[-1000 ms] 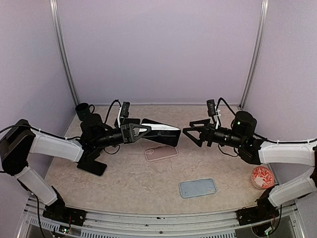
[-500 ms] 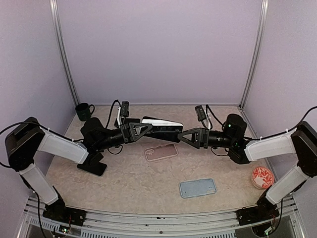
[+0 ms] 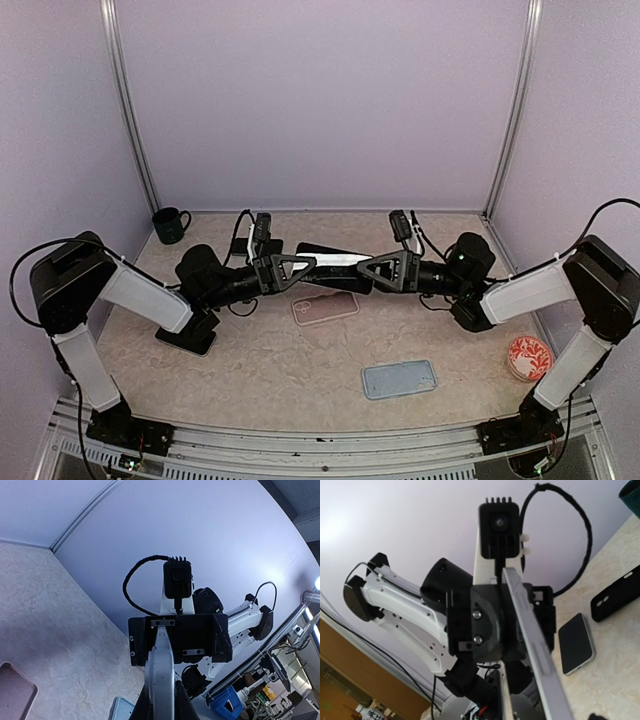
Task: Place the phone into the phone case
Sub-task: Pass from the left arm to the right
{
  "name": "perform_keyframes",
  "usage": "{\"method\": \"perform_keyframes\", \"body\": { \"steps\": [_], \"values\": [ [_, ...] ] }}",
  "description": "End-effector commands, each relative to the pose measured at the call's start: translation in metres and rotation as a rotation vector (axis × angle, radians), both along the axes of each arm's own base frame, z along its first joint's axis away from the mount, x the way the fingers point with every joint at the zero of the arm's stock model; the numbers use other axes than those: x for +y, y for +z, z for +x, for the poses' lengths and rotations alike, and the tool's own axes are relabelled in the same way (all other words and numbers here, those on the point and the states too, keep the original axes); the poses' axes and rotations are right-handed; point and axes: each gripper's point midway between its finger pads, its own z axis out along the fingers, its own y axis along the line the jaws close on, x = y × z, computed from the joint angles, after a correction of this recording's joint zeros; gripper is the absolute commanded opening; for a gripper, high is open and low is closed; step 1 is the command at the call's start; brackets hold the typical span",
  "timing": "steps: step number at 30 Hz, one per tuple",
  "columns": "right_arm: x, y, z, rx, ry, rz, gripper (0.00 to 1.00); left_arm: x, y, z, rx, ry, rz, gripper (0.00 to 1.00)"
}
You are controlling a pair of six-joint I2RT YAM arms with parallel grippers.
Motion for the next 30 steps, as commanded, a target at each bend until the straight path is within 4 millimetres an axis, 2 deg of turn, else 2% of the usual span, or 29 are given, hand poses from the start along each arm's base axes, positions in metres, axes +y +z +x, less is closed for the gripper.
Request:
{"method": "perform_keyframes", "body": {
  "steps": [1,15,22,27,30],
  "values": [
    [0.006,0.018,-0.001,-0.026,0.017,0.038,0.92,-0.004,0.034,-0.004,-0.098,-0.012,-0.098,0.0],
    [0.023,0.013,-0.002,0.011,0.024,0.029,0.86,-0.006,0.025,0.004,-0.077,0.028,-0.096,0.0],
    [0.025,0.009,0.002,0.004,-0.006,0.011,0.77,-0.005,0.018,0.008,-0.055,0.048,-0.088,0.0],
    [0.027,0.003,0.002,-0.006,-0.006,-0.004,0.65,-0.006,0.014,0.012,-0.041,0.059,-0.076,0.0],
    [0.027,0.002,0.002,-0.015,-0.001,-0.005,0.53,-0.006,0.012,0.012,-0.035,0.059,-0.072,0.0]
  ]
}}
